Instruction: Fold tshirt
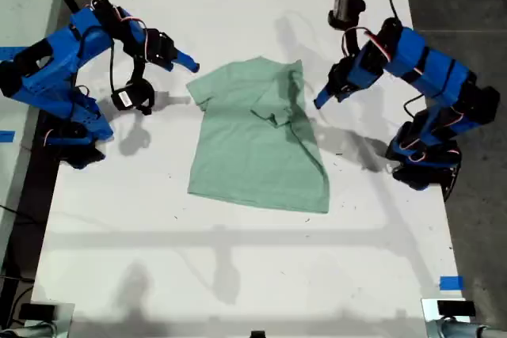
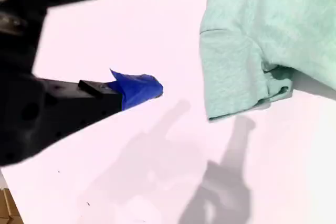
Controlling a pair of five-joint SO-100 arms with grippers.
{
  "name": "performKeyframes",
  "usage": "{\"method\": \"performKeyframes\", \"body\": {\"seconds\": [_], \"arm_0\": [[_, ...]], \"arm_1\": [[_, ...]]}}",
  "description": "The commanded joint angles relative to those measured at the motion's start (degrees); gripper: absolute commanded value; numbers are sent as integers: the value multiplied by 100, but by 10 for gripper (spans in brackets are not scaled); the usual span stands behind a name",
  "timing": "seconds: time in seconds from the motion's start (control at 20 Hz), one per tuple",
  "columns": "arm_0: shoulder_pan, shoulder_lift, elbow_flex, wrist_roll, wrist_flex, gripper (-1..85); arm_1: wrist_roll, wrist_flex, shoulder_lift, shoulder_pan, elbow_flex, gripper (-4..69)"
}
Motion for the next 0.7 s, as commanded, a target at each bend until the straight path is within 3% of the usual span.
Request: {"method": "performKeyframes", "body": {"seconds": [0.0, 0.25, 0.5, 0.65], "arm_0": [[-202, -668, -114, 114, -519, 282], [-387, -2522, -633, 123, -1002, 289], [-325, -4518, -2021, 167, -483, 279], [-246, -5414, -3023, 422, 0, 1]], "arm_1": [[105, -211, 448, -79, 97, 201], [264, -237, 765, -246, 360, 190], [413, -343, 1433, -325, 835, 184], [501, -475, 1907, -316, 1327, 176]]}}
